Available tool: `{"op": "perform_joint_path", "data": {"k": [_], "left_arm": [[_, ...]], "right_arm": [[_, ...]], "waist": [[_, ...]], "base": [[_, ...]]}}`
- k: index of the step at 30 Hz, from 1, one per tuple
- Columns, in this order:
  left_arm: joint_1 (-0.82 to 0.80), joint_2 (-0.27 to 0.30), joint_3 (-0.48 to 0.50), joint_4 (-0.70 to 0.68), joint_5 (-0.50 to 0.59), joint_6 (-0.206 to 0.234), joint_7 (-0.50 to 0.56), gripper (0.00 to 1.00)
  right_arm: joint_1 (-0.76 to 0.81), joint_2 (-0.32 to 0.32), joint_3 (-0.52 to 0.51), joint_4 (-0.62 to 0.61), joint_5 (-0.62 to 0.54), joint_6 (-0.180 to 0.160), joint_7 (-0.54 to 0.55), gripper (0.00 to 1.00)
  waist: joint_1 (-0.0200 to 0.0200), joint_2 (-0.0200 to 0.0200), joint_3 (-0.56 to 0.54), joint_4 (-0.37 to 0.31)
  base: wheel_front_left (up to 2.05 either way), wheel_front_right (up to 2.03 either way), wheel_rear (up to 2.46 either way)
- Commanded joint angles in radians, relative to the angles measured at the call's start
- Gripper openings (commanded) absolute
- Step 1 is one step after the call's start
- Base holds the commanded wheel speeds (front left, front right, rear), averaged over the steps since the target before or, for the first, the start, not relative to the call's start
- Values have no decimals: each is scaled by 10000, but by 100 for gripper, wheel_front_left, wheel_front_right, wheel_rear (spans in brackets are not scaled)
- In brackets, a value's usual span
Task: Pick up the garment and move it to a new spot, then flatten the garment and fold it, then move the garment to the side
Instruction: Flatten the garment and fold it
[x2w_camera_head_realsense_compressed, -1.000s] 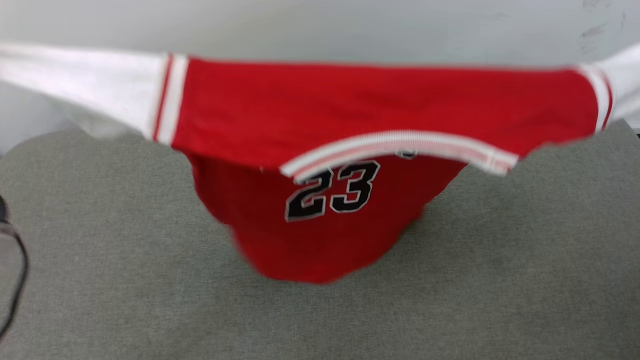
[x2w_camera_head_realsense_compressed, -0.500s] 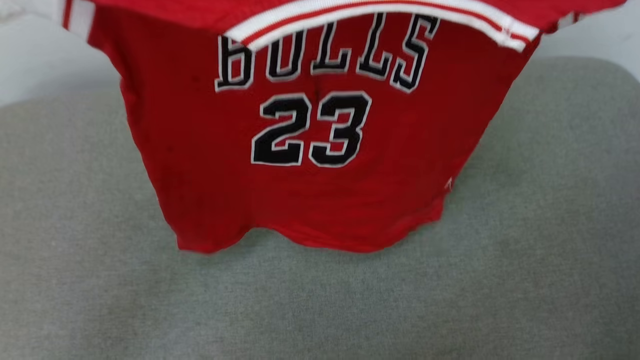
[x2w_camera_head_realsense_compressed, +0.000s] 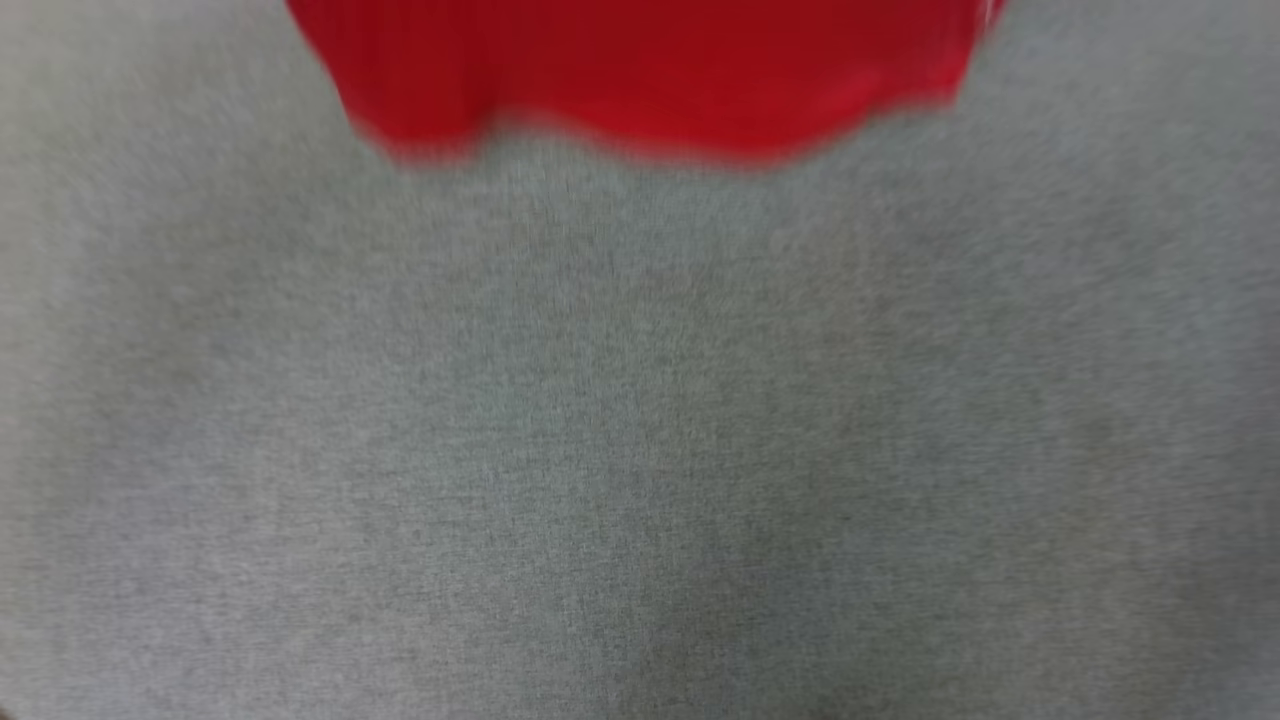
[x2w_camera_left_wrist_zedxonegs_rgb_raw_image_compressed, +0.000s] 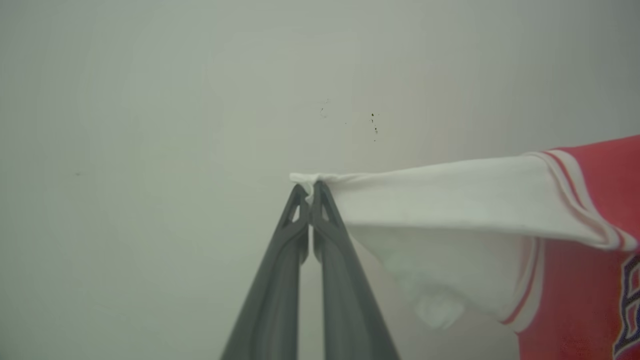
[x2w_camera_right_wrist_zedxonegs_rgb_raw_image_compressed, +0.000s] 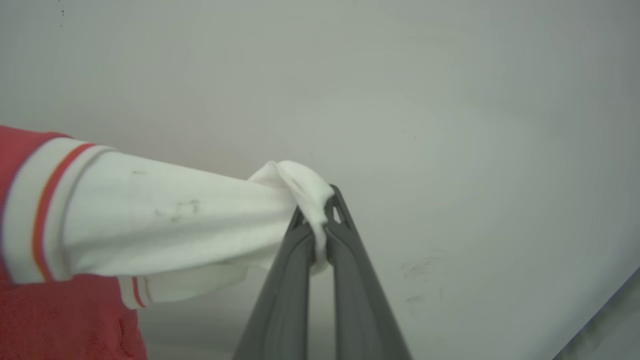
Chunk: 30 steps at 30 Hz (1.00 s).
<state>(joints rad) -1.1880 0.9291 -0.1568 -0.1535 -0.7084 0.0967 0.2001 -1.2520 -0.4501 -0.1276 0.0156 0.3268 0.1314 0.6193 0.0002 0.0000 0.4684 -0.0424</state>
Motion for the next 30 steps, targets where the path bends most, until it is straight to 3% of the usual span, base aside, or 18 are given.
{"op": "perform_joint_path", "data": {"k": [1,7,13,21,30], "left_arm": [[-386,-107,-72,243,131,-32,-76,0],[-2428,-905,-688,1910,651,-352,-631,0],[-2775,-1419,-1162,3046,1012,-596,-1351,0],[-1093,-2246,-1755,3925,821,-745,-2314,0],[2399,-2845,-2289,4291,360,-543,-3158,0]], "right_arm": [[-324,18,-40,210,-116,-14,-170,0],[-1851,324,-106,1701,-817,-14,-1576,0],[-1981,738,-211,2940,-1285,-15,-2849,0],[-441,747,367,3781,-930,-14,-3458,0],[2713,670,642,3993,-253,-12,-3541,0]], "waist": [[-2,0,746,112],[-2,0,1567,297],[-2,0,1870,472],[-2,0,1733,793],[-2,0,394,927]], "base": [[0,0,0],[0,0,0],[0,0,0],[0,0,0],[0,0,0]]}}
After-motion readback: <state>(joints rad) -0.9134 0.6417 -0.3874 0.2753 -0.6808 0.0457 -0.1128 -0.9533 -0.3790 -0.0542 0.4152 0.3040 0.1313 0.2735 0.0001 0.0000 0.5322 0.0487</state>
